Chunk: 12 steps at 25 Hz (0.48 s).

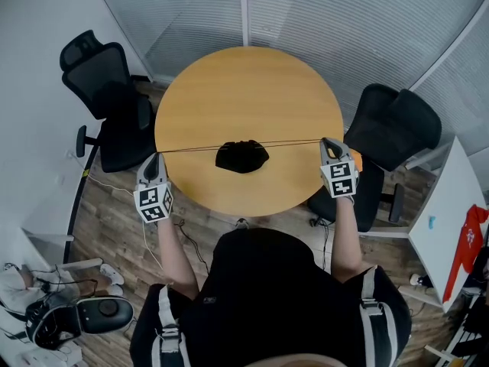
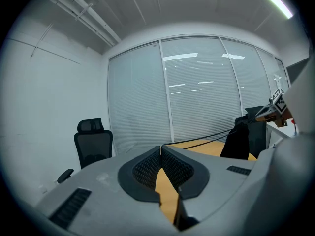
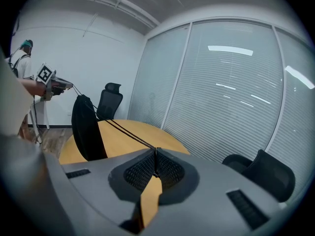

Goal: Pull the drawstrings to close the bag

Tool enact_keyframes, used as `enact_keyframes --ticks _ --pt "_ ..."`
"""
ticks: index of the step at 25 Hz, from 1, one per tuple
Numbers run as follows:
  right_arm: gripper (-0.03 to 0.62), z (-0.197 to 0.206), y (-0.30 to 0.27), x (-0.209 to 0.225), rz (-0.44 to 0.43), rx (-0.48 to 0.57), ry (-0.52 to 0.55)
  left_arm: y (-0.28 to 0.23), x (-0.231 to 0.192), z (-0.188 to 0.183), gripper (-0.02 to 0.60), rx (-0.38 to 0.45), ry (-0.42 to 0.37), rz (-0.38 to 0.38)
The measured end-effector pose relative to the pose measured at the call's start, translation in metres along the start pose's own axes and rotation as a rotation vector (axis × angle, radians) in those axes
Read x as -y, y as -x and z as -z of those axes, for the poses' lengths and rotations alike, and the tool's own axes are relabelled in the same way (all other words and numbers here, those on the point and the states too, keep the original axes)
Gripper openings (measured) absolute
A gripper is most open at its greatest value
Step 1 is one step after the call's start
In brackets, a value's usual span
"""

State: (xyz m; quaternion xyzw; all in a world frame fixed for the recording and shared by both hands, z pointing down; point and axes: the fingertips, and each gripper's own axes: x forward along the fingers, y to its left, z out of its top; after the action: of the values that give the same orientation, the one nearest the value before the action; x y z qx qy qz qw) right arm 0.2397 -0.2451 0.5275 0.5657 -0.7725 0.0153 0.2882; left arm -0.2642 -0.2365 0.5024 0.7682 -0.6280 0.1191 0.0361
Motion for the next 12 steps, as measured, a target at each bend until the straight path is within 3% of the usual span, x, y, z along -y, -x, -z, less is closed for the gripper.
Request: enact_keyframes --ticks 12 --pt "0.058 -0.024 -0.03 -0.032 0.013 -0.01 0.005 -0.012 -0.048 0.013 0.018 -0.01 0.026 0.017"
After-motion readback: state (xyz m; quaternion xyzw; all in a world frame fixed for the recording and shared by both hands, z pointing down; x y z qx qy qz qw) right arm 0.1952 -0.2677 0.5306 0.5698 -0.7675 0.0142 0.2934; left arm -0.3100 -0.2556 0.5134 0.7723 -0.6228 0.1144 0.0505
